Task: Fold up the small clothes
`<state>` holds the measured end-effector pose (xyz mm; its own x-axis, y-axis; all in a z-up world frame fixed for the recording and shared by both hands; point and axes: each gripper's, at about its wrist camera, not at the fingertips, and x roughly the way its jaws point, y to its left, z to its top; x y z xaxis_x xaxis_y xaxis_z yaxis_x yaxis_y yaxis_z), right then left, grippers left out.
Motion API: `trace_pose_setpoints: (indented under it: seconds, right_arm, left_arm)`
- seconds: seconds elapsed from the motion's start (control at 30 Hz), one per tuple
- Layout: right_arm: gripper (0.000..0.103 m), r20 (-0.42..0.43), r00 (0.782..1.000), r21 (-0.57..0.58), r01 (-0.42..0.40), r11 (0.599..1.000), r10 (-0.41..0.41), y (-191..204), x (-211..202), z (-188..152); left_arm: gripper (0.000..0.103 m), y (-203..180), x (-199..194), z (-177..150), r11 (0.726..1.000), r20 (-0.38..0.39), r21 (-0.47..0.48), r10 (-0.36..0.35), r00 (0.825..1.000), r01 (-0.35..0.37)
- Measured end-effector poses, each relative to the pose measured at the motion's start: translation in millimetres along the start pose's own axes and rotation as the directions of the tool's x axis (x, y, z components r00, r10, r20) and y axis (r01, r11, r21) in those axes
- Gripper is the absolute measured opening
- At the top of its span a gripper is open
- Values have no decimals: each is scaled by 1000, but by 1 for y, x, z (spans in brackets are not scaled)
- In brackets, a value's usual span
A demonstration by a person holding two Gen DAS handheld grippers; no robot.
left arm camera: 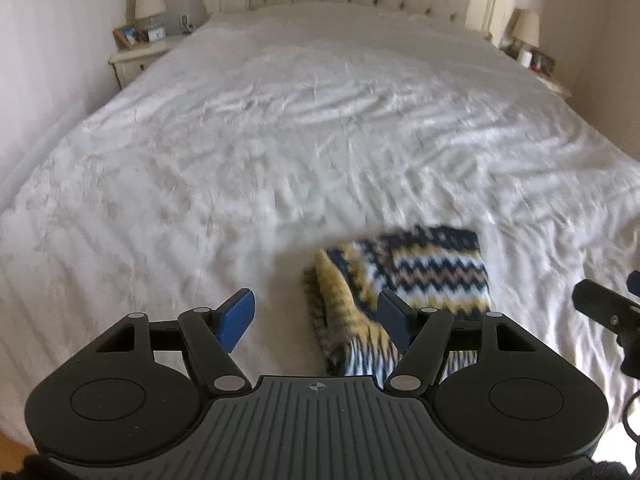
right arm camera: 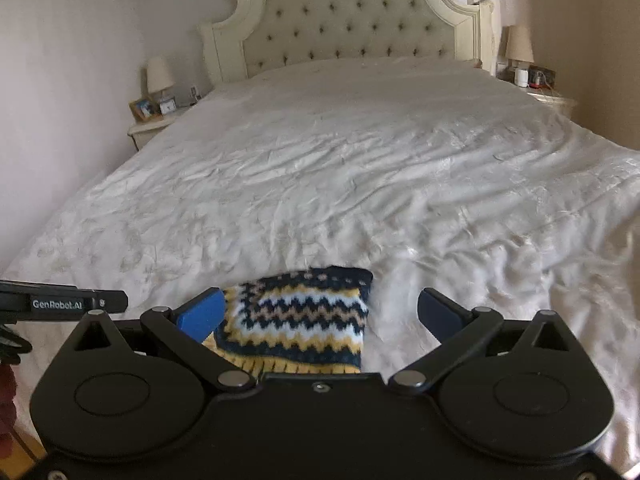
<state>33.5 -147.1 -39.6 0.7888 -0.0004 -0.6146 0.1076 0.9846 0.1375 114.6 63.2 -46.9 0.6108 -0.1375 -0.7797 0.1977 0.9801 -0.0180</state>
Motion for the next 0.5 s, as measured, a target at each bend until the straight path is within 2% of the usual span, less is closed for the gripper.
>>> trace_pose_setpoints:
  seconds: [0.07,0.2,0.3,0.5]
  right_arm:
    - [102,-42,999,11,-8,1000,9,0,-3,-4]
    - [102,-135,991,36,-11,999,16,1,-3,-14]
    - [102,-157,987,43,28,999,-21,4,-11,-23]
    - [102,-166,985,62,60,996,-49,6,-26,-34]
  left_arm:
    - [67,-1,-5,-8,1000,-9,-20,-16,1000,16]
    - [69,-7,-17,-23,1000,-17,-14,-1,1000,1]
    - [70,-10,-23,-32,1000,-39,-10,-13,999,13]
    - [72,-14,-29,-46,999,-66,-16,33,997,-35]
